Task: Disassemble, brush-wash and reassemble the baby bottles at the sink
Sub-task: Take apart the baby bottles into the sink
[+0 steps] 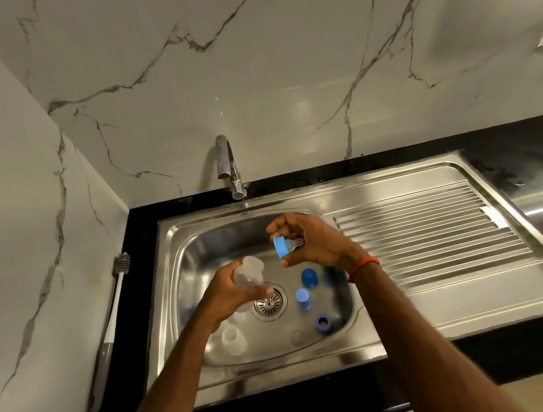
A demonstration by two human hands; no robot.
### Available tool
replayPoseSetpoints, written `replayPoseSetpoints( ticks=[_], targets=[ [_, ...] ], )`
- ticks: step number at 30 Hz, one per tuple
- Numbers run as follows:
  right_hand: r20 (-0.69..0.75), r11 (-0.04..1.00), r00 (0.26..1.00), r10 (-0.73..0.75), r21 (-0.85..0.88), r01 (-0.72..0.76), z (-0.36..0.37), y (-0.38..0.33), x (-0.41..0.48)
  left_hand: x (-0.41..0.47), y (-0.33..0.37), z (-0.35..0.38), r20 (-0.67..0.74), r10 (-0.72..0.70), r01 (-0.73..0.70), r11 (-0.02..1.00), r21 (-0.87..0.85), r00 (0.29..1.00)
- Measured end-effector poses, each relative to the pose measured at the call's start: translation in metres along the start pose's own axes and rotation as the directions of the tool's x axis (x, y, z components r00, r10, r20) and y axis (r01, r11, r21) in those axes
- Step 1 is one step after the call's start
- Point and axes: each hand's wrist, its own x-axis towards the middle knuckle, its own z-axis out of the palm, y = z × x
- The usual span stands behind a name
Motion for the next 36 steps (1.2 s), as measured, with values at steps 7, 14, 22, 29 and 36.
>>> replayPoseSetpoints(
  ticks=[7, 14, 22, 29, 36],
  targets=[
    [-0.140, 1.000, 0.990, -0.008, -0.004, 0.007, 0.017, -0.007, 0.000, -0.007, 0.027, 0.023, -0.143, -0.068, -0.029, 0.809, -0.587, 0.987],
    [-0.246, 0.997, 0.966, -0.074, -0.049, 0.064, 0.022, -0.018, 0.002, -0.009, 0.036, 0.028, -0.188, -0.069, -0.070, 0.761, -0.645, 0.980],
    [-0.207, 0.991, 0.978, -0.032, 0.120, 0.058, 0.029, -0.030, -0.004, -0.009, 0.042, 0.025, -0.184, -0.098, -0.058, 0.719, -0.692, 0.978],
    [-0.159, 0.962, 0.987, 0.032, 0.272, 0.013, 0.026, -0.030, -0.004, -0.013, 0.047, 0.018, -0.173, -0.060, -0.077, 0.723, -0.686, 0.983],
    [-0.066, 0.914, 0.998, 0.016, 0.406, 0.013, 0.016, -0.042, -0.009, -0.016, 0.040, 0.015, -0.136, -0.031, -0.075, 0.704, -0.706, 0.990]
  ],
)
